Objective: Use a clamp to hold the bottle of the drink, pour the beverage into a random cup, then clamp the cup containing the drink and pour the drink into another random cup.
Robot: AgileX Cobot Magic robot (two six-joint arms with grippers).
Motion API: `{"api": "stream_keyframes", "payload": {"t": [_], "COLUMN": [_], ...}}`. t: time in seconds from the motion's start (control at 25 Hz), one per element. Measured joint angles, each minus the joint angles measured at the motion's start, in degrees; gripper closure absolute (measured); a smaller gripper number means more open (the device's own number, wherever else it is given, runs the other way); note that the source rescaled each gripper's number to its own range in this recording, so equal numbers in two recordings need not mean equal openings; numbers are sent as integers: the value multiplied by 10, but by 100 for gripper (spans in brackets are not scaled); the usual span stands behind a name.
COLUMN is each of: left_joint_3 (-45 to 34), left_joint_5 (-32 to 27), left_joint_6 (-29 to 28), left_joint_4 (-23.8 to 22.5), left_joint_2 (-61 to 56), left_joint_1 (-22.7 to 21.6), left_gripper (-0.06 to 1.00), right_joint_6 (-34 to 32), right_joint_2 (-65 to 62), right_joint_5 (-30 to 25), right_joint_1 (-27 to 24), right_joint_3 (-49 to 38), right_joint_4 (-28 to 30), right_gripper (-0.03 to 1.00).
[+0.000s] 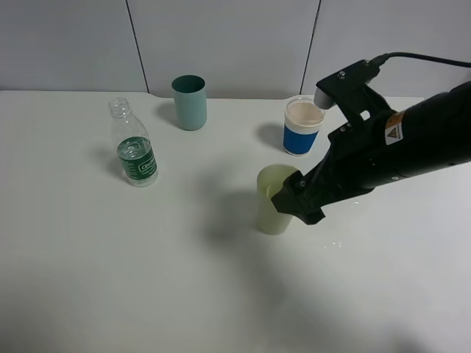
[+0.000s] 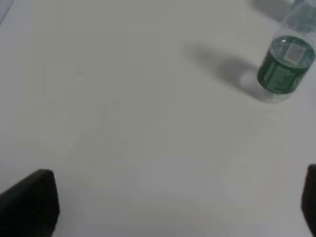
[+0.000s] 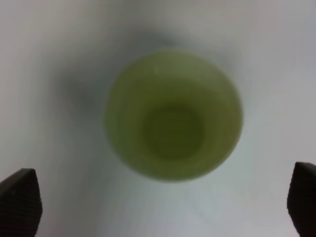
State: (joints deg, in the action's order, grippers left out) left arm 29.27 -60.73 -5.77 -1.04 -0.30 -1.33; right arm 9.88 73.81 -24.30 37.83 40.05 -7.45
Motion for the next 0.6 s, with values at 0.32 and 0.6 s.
{"api": "stream_keyframes", "payload": {"t": [0.32,0.6], "left_joint_3": [0,0], "left_joint_5": [0,0], "left_joint_6": [0,0], "left_joint_4": [0,0], "left_joint_2": [0,0], "left_joint_1": [0,0], "left_gripper": [-6,-6], "right_joint_6": [29,29], "right_joint_2": [0,11], "right_joint_5": [57,125], "right_joint_1": [0,-2], "right_joint_3": [-87,-125], "right_joint_4": [4,24], "right_gripper": [-3,-3]}}
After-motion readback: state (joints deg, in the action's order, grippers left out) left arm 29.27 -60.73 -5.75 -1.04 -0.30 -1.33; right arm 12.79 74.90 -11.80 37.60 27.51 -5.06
